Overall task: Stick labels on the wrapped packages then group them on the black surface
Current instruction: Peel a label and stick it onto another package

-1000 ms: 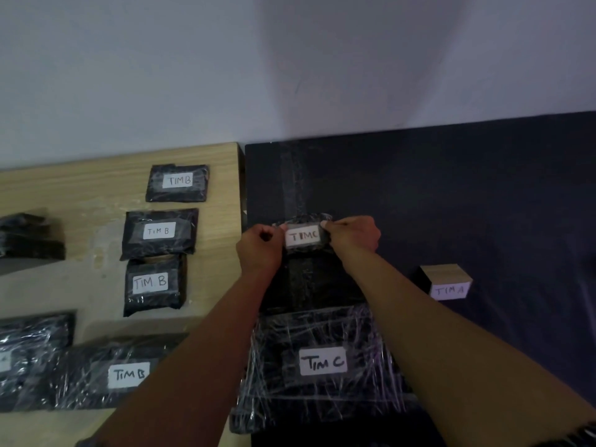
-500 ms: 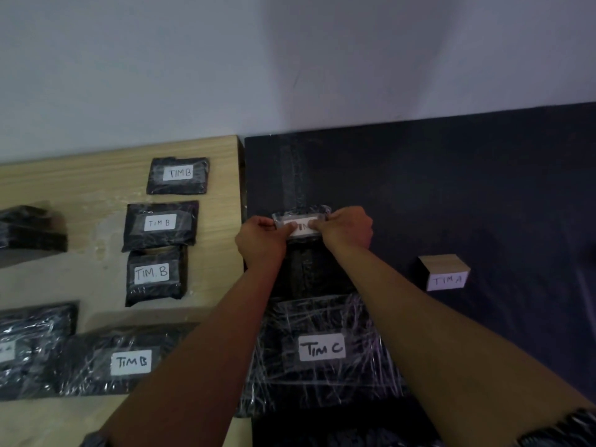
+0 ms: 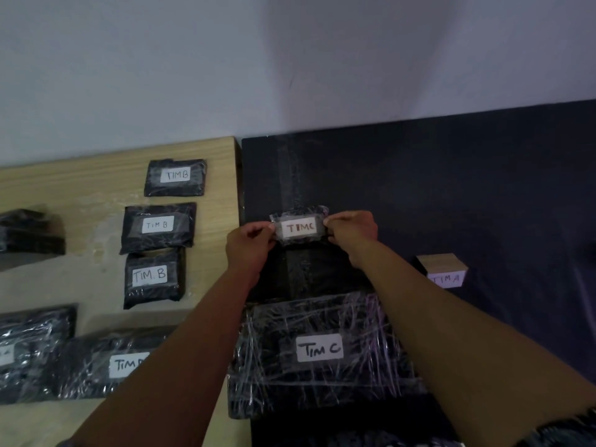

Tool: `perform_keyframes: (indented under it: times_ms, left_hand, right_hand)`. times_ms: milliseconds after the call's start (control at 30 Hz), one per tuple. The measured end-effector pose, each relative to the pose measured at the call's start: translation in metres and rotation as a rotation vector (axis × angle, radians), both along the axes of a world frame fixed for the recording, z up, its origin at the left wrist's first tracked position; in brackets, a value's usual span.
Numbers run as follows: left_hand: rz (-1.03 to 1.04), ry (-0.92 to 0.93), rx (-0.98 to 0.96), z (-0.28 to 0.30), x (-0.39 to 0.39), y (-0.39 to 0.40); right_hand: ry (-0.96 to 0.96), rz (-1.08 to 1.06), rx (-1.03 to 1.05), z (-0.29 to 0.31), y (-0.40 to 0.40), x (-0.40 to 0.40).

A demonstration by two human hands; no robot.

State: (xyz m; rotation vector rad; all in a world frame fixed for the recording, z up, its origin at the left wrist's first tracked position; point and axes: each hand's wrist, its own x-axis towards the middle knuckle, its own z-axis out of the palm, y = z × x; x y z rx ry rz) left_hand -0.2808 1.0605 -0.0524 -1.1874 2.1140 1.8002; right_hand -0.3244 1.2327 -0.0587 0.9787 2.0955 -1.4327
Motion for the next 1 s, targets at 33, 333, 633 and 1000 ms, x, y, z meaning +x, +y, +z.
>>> perform_keyframes:
  times_ms: [33,333,633,1000]
  left_hand:
    - [-0.024,0.009,-0.025,-0.002,0.000,-0.001]
    - [-0.145,-0.035,-0.256,0.006,-0.005,0.009]
    - [-0.142,-0.047,-0.063,-0.002,-0.006,-0.006]
    - [-0.316,-0.062,-0.316,0.013,-0.013,0.010]
  right_hand:
    - [0.009,0.033,0.004,0.002,0.001,0.001]
    - [0.050,0.267,0.131,0.015,-0.004,0.007]
    - [0.080,0.147,0.006,0.006,0.006,0.008]
    - [0.038,0.347,0.150,0.018,0.000,0.013]
